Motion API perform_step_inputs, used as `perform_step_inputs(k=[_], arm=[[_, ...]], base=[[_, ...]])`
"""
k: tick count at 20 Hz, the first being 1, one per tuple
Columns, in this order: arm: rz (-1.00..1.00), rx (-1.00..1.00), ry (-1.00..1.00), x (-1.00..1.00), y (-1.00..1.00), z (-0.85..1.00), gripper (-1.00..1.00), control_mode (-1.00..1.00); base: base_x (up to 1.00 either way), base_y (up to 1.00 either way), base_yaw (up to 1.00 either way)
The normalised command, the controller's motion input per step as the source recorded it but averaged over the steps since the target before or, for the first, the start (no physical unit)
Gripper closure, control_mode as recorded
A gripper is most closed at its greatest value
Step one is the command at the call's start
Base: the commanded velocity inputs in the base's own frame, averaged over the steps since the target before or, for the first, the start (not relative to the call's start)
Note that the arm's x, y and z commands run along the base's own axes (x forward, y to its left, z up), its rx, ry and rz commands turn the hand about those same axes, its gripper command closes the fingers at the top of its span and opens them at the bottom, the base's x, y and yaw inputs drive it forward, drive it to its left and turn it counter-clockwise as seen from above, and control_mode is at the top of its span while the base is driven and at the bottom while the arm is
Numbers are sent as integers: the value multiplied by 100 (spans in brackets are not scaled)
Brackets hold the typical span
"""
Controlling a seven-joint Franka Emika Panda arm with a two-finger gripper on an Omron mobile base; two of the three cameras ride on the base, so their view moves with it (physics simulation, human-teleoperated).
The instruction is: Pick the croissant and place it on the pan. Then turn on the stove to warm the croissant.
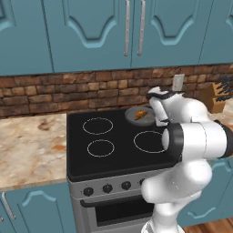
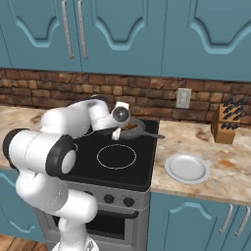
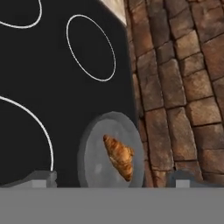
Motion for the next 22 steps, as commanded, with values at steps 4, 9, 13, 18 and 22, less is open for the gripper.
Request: perform_step_inputs(k=[4,9,13,18,22], arm=[[-13,5,20,-45,-19,82,-100,-100],[-19,8,22,-51,-15,29,-100,-100],[-29,7,0,-53,-2,18,-100,-100],[-25,0,-15,-64,0,11,-100,-100],[-4,2,-21,-85,0,4,-100,-100]], base=[[0,0,0],[0,0,0],[0,0,0],[0,0,0],[0,0,0]])
